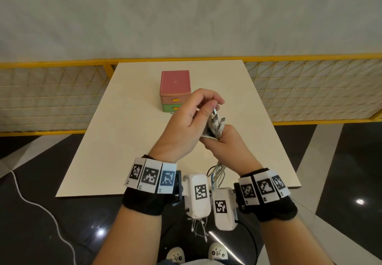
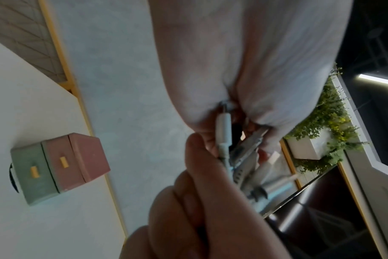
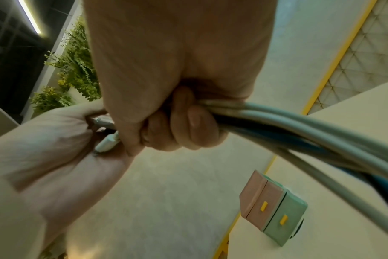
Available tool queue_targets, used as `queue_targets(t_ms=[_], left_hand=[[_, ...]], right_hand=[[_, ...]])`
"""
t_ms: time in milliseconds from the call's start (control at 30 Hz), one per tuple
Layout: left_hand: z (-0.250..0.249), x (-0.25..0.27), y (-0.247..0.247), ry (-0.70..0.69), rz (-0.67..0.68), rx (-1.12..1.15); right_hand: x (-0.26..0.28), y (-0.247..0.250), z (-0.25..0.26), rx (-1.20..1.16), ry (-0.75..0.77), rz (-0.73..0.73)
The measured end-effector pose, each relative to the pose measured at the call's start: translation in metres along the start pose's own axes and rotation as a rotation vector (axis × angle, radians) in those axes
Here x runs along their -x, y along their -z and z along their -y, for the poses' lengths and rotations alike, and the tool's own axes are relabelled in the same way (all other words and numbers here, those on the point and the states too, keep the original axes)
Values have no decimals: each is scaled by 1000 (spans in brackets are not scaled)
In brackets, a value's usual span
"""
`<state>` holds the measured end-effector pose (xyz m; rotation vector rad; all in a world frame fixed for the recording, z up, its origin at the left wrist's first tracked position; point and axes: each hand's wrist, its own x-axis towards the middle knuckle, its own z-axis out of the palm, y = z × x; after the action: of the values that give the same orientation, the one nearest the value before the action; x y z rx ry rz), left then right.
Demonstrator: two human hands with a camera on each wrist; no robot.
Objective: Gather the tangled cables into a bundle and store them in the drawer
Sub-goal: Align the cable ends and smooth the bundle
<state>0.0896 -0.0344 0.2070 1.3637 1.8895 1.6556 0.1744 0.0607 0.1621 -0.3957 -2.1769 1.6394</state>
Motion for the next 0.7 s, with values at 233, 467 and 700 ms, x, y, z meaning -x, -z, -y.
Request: queue_targets(t_ms=[233, 467, 700], left_hand=[[3, -3, -3, -23, 42, -110], [4, -5, 5, 106, 41, 100], [11, -25, 0, -212, 180, -332]], right_hand=[[0, -4, 2, -80, -34, 48], [-6, -1, 10, -49, -117, 88], [-18, 0, 23, 196, -75, 85]])
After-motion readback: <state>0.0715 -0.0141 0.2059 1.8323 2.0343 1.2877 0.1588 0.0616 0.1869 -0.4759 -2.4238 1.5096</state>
